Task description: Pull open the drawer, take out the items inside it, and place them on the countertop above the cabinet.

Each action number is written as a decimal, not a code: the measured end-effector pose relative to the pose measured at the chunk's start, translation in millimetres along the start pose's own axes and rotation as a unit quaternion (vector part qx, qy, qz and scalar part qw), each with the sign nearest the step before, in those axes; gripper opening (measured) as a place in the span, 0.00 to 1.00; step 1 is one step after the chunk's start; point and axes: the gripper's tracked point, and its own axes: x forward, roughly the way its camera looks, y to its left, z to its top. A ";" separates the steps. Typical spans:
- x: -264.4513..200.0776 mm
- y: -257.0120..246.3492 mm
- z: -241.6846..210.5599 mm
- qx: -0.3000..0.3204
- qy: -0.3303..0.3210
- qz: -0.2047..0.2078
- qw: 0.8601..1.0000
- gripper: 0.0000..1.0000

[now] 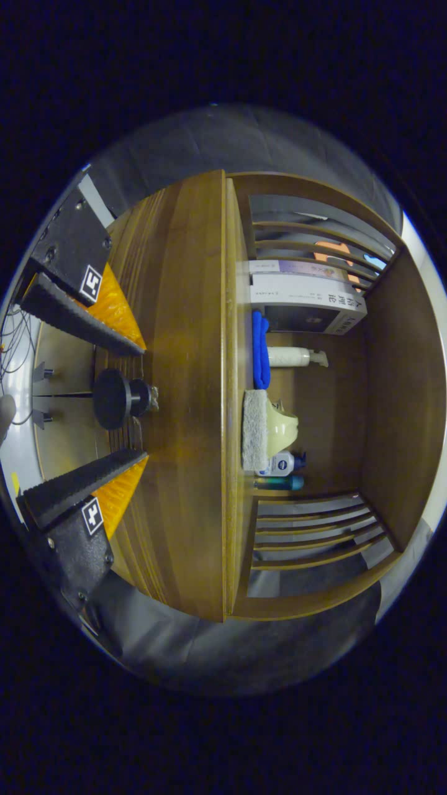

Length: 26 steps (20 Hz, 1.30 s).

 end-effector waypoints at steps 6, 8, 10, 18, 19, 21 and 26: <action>-0.9 1.4 -0.6 0.007 0.018 0.001 1.000 0.99; -3.5 1.9 0.2 0.011 0.037 0.007 0.999 0.99; -11.3 -3.4 4.7 0.016 0.044 0.010 0.999 0.99; -119.0 -53.9 44.0 0.004 -0.008 0.026 1.000 0.99; -135.9 -63.2 48.7 0.005 -0.019 0.024 1.000 0.99; -160.4 -81.5 53.3 0.007 -0.035 0.020 0.999 0.99; -228.7 -118.1 53.3 0.012 -0.060 0.012 0.998 0.99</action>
